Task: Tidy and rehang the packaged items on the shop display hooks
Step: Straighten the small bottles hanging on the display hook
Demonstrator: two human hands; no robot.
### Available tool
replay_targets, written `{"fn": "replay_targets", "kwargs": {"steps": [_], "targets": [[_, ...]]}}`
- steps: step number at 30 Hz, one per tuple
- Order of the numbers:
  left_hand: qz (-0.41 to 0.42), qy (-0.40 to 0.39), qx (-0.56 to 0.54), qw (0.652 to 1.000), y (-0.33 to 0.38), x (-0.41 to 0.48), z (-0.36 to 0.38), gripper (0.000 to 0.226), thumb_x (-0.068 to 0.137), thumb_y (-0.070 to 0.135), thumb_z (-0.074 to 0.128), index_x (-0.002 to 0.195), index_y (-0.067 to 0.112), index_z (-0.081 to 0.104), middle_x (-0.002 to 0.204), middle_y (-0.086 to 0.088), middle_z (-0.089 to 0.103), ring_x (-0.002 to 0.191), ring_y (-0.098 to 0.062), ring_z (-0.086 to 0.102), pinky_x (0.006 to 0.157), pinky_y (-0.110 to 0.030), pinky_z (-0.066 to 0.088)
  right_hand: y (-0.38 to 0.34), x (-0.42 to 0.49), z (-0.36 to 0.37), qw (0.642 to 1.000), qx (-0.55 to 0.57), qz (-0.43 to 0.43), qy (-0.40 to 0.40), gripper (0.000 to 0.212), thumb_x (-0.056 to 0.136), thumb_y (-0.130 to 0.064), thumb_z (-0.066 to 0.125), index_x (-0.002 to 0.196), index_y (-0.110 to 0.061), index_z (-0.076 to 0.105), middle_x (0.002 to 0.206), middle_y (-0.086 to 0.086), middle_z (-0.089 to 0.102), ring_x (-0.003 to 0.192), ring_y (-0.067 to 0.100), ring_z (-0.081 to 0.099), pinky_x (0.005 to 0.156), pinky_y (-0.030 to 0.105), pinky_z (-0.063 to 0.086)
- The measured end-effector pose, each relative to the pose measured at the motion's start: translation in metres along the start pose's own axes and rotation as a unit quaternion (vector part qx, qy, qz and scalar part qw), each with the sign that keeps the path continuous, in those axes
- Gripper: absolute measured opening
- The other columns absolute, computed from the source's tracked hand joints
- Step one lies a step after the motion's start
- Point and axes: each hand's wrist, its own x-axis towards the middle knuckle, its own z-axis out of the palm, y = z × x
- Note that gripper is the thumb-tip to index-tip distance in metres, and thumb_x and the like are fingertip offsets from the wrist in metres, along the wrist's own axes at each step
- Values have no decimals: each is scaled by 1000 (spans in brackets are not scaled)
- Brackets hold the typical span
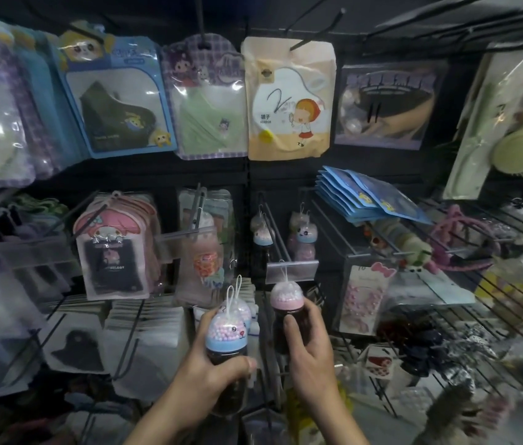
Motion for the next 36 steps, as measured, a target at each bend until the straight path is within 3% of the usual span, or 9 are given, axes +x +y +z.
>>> {"fn": "replay_targets", "kwargs": {"steps": [6,12,17,20,23,27,31,33,36], "targets": [[-6,4,-2,1000,-2,3,-1,76,66,8,79,137,15,54,77,3,75,68,-5,68,67,-16,54,13,6,5,999,9,41,-11,43,93,-64,59,130,-42,63,124,-9,74,120,17,70,108,57,53],[-11,12,3,1000,-2,6,-4,84,54,20,87,133,15,58,75,4,74,68,-2,67,67,-14,54,23,30,10,997,-63,37,-20,28,108,-40,55,136,-38,56,117,-15,73,113,5,68,107,48,53],[-40,38,-3,998,-7,14,-9,81,44,37,86,121,17,68,91,-2,76,82,-10,68,72,-17,57,28,69,25,989,-143,12,-34,32,107,-43,51,137,-33,52,124,-2,62,116,16,60,106,44,49],[-45,47,3,998,-8,20,-13,81,44,40,86,121,19,70,97,-8,77,84,-10,70,72,-19,58,23,95,34,984,-166,-2,-57,11,111,-29,51,117,-26,59,111,-5,62,97,8,59,91,31,46],[-45,51,11,998,-10,26,-13,82,46,42,85,124,20,70,101,-13,78,90,-16,71,74,-20,59,24,114,42,979,-191,-15,-75,15,109,-15,50,113,-17,64,108,-5,61,88,-4,55,84,12,38],[-48,72,-1,996,-13,32,-12,84,44,42,85,123,16,71,106,-15,80,91,-19,74,73,-22,60,35,126,44,977,-190,14,-99,21,102,-16,54,116,-5,65,101,-5,64,87,-11,59,82,18,44],[-40,72,-1,997,-15,38,-14,84,46,42,86,124,12,70,107,-23,78,83,-16,73,69,-23,59,33,129,44,973,-211,-21,-91,19,96,-2,56,115,-3,61,97,-18,52,90,-24,54,78,1,37],[-40,70,0,997,-17,39,-14,85,46,43,86,123,13,70,109,-23,77,84,-16,74,69,-23,60,34,130,42,977,-197,-26,-76,27,96,4,56,120,-7,59,101,-15,55,94,-20,55,86,6,42],[-36,73,-6,997,-21,39,-15,83,45,45,86,122,18,71,109,-18,78,86,-16,74,70,-24,60,37,121,41,978,-200,17,-60,23,100,-14,51,120,-7,61,104,1,61,89,2,57,91,37,53]]}}
